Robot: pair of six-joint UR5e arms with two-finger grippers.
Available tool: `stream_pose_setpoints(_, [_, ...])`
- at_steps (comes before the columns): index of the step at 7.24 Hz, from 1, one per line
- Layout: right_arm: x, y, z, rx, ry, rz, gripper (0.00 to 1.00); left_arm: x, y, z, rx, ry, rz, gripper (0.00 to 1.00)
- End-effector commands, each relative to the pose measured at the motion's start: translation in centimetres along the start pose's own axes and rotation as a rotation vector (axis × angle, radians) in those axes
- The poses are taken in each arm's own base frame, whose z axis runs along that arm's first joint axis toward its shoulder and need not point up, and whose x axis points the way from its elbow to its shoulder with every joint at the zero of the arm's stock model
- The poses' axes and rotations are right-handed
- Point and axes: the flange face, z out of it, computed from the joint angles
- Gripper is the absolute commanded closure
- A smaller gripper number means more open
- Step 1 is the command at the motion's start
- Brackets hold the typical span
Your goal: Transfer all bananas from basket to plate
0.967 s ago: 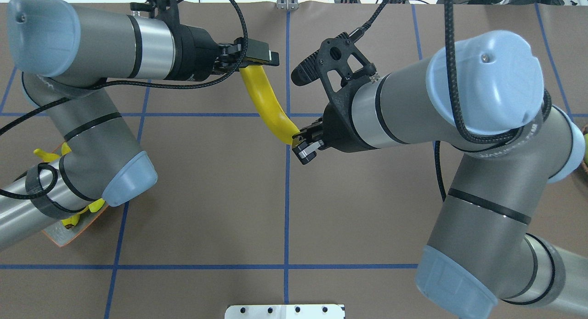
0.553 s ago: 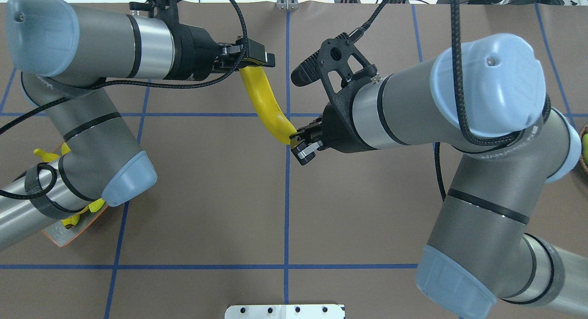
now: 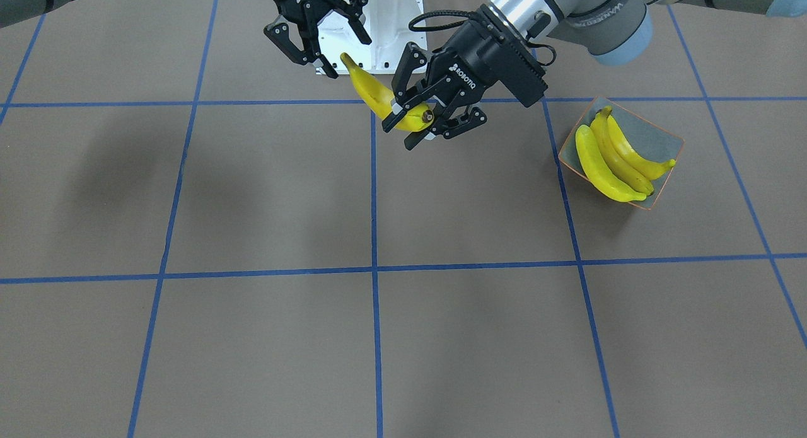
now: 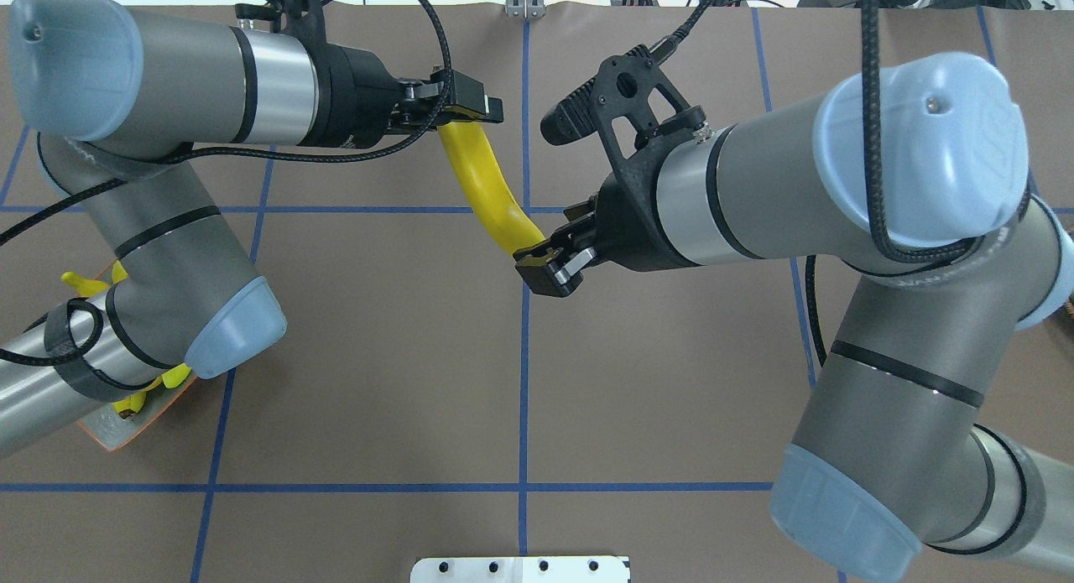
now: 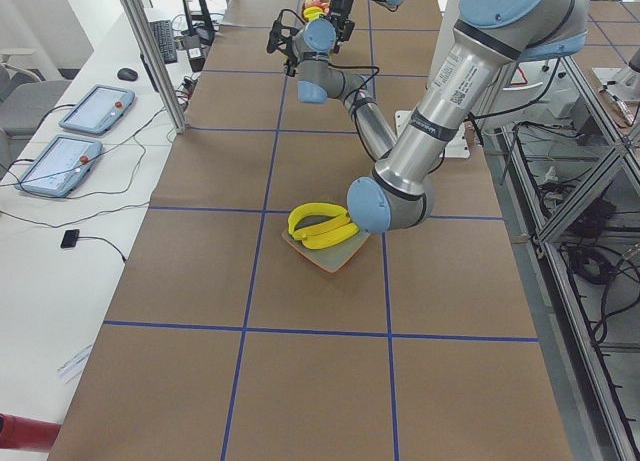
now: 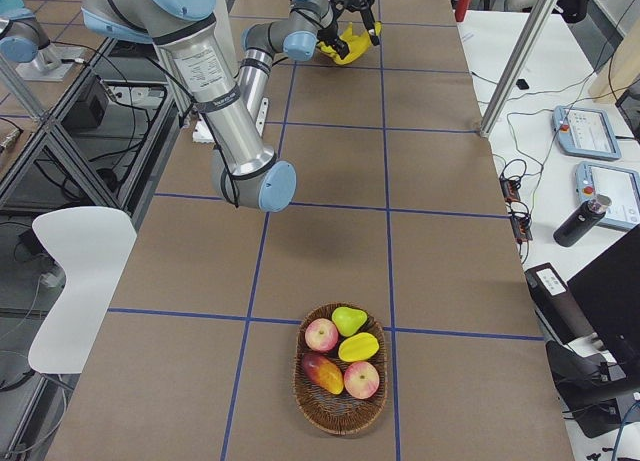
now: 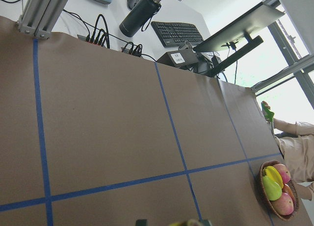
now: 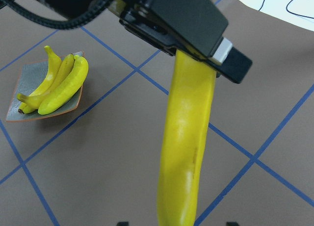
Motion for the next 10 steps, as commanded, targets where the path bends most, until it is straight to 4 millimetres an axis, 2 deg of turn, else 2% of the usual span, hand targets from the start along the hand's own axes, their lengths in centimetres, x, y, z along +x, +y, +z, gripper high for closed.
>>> stream_pose_setpoints(1, [2.1,-0.9,-1.5,0.022,0.037,0.035,0.0,-0.3,0.0,0.0,0.0,-0.006,-0.002,1.0])
stream_pose_setpoints(2, [4.7,-1.0,-2.1,0.021,0.09,0.105,0.0,-0.6,0.0,-0.1,0.001,-0.009,-0.003,1.0])
stream_pose_setpoints(3, [8.4,-1.1,-2.7,-0.002,0.177,0.151,0.0,-0.7,0.2,-0.6,0.0,-0.007,-0.004,1.0])
stream_pose_setpoints(4, [12.1,-0.3,-2.9,-0.045,0.246,0.188,0.0,-2.2,1.1,-1.9,-0.011,-0.025,-0.01,1.0])
stream_pose_setpoints(6, [22.1,0.0,-5.2,-0.138,0.279,0.193,0.0,-6.5,3.1,-5.5,-0.091,-0.065,-0.027,1.0])
stream_pose_setpoints(8, [31.0,2.3,-7.4,-0.216,0.37,0.096,0.0,-12.0,3.3,-10.0,-0.117,-0.14,-0.05,1.0])
stream_pose_setpoints(9, [34.9,3.9,-8.8,-0.257,0.371,0.067,0.0,-15.2,5.2,-12.8,-0.156,-0.18,0.035,1.0])
stream_pose_setpoints(10, [38.3,5.9,-11.1,-0.287,0.374,0.031,0.0,-18.8,7.2,-15.4,-0.192,-0.241,0.117,1.0])
